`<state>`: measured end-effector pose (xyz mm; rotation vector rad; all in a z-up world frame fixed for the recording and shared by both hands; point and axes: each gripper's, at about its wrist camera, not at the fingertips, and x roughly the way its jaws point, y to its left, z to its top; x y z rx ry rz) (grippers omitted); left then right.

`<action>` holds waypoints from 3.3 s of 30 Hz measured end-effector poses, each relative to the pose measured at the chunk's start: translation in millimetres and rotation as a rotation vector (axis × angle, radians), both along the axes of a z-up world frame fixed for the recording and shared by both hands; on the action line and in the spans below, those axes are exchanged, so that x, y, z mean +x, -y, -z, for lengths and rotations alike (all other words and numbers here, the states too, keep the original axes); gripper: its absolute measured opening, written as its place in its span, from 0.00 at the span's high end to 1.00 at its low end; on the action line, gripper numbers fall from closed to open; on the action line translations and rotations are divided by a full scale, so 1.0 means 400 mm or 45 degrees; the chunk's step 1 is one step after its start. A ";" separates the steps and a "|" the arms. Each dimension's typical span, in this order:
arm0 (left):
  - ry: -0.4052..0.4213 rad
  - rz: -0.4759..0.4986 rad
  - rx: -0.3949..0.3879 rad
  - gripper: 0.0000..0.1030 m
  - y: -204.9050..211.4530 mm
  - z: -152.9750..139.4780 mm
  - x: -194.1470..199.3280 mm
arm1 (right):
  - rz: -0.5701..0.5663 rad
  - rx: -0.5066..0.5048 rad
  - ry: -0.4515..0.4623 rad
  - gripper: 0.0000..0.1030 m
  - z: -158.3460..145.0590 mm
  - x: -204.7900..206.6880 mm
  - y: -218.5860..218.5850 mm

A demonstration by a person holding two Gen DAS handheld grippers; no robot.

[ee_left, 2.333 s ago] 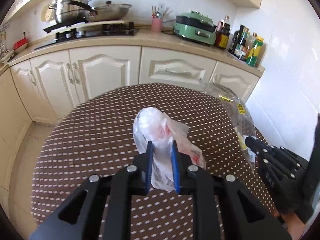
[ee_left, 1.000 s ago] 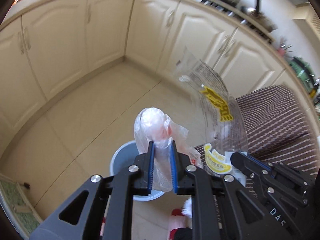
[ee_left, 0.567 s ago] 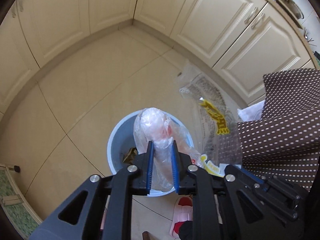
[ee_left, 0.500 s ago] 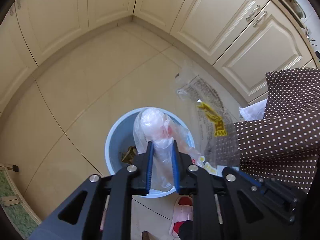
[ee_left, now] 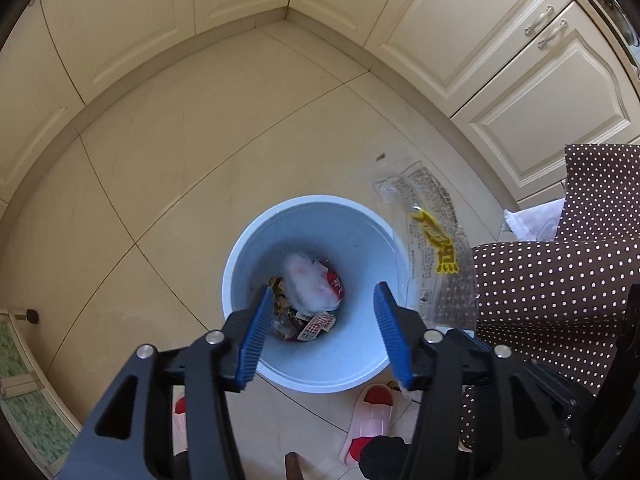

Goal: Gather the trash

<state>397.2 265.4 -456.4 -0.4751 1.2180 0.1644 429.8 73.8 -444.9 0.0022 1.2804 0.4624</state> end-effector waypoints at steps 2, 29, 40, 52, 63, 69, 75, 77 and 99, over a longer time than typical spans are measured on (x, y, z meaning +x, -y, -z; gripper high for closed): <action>-0.006 -0.007 -0.003 0.47 -0.002 0.001 -0.002 | 0.005 0.004 0.002 0.97 0.005 -0.004 -0.001; -0.087 -0.053 0.008 0.41 -0.010 0.012 -0.011 | 0.038 0.006 0.018 0.93 0.016 0.001 -0.060; -0.021 -0.035 0.086 0.41 -0.012 -0.053 -0.042 | 0.040 -0.014 0.123 0.67 -0.076 -0.032 0.000; 0.318 0.013 0.254 0.30 0.078 -0.419 -0.246 | -0.053 -0.115 0.580 0.56 -0.432 -0.248 0.073; 0.655 0.019 0.405 0.18 0.270 -0.789 -0.516 | 0.061 -0.048 0.974 0.36 -0.796 -0.559 0.279; 0.807 0.072 0.486 0.18 0.388 -0.934 -0.644 | 0.161 -0.017 1.114 0.27 -0.915 -0.710 0.406; 0.967 0.114 0.495 0.17 0.487 -1.074 -0.774 | 0.248 0.021 1.229 0.21 -1.014 -0.835 0.525; 1.010 0.115 0.507 0.16 0.521 -1.110 -0.811 | 0.273 0.025 1.275 0.18 -1.041 -0.877 0.554; 1.287 0.199 0.599 0.08 0.727 -1.237 -0.986 | 0.426 0.051 1.499 0.11 -1.122 -1.036 0.707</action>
